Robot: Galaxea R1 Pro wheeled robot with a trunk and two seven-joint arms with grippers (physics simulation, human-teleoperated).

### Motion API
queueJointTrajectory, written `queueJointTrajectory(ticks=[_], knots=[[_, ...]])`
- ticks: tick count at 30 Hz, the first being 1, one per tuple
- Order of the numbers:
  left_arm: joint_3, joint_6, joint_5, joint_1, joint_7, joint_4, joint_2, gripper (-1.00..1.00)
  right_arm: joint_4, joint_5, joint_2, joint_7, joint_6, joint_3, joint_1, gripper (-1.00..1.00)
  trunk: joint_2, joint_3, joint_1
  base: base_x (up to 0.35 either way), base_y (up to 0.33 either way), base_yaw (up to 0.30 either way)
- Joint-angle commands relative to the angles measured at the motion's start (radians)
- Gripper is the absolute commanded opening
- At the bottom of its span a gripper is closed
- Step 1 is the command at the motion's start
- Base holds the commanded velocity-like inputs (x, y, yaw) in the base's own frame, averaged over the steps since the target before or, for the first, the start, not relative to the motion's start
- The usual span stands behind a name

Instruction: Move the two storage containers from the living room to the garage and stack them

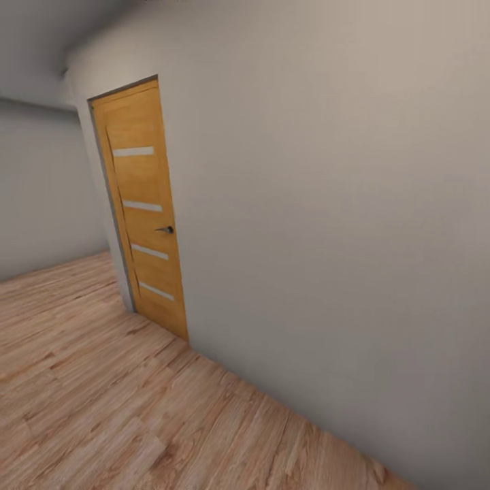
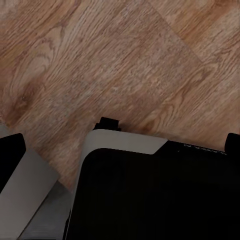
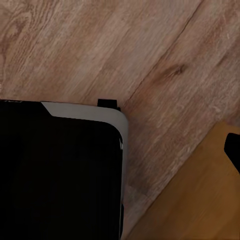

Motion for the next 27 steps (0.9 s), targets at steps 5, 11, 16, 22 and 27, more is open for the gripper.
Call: queueJointTrajectory(ticks=[5,11,16,22,27], knots=[[0.003,-0.004,0.01,-0.001,0.001,0.001,-0.001,1.0,0.003,-0.01,0.001,0.001,-0.005,0.011,-0.001,1.0,-0.001,-0.002,0.0,0.0,0.0,0.268],[0.002,-0.004,0.05,-0.001,0.001,0.001,-0.001,1.0,0.003,-0.008,0.003,0.0,-0.005,0.018,-0.001,1.0,-0.001,-0.002,0.0,0.0,0.0,0.268],[0.002,-0.004,0.069,-0.001,0.0,0.001,-0.004,1.0,0.003,-0.008,0.004,0.001,-0.005,0.021,-0.001,1.0,-0.001,-0.002,0.0,0.129,-0.004,0.268],[0.002,-0.004,0.07,-0.001,0.0,0.001,-0.004,1.0,0.003,-0.008,0.004,-0.001,-0.007,0.022,-0.001,1.0,-0.001,-0.002,0.0,0.302,-0.074,0.268],[0.002,-0.004,0.071,-0.001,0.0,0.001,-0.002,1.0,0.003,-0.007,0.002,-0.001,-0.008,0.022,-0.001,1.0,-0.001,-0.002,0.0,0.315,-0.092,0.268]])
